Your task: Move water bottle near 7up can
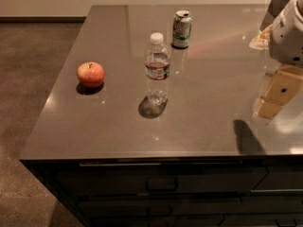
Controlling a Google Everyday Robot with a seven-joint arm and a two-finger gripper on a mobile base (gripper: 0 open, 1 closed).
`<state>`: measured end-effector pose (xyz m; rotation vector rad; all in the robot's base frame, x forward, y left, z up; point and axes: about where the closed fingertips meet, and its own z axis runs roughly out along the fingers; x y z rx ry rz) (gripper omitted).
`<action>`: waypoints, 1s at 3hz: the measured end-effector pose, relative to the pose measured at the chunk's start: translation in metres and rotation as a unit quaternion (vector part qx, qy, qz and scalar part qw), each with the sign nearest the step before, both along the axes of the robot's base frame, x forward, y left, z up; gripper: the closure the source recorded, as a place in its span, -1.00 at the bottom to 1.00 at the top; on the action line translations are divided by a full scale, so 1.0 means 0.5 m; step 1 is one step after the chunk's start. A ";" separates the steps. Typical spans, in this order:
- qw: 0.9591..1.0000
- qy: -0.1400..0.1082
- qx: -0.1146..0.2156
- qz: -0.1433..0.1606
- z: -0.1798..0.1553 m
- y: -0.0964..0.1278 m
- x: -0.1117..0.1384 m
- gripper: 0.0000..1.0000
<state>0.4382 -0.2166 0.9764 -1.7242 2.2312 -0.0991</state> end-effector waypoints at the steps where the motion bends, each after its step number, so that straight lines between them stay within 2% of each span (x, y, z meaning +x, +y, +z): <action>1: 1.000 0.000 0.000 0.000 0.000 0.000 0.000 -1.00; 2: 1.000 0.000 0.010 0.011 -0.006 0.025 0.009 -1.00; 3: 0.999 0.001 0.034 0.019 -0.016 0.057 0.026 -1.00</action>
Offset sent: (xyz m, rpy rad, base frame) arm 0.0103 0.0282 -0.0130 0.0453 0.0241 0.0535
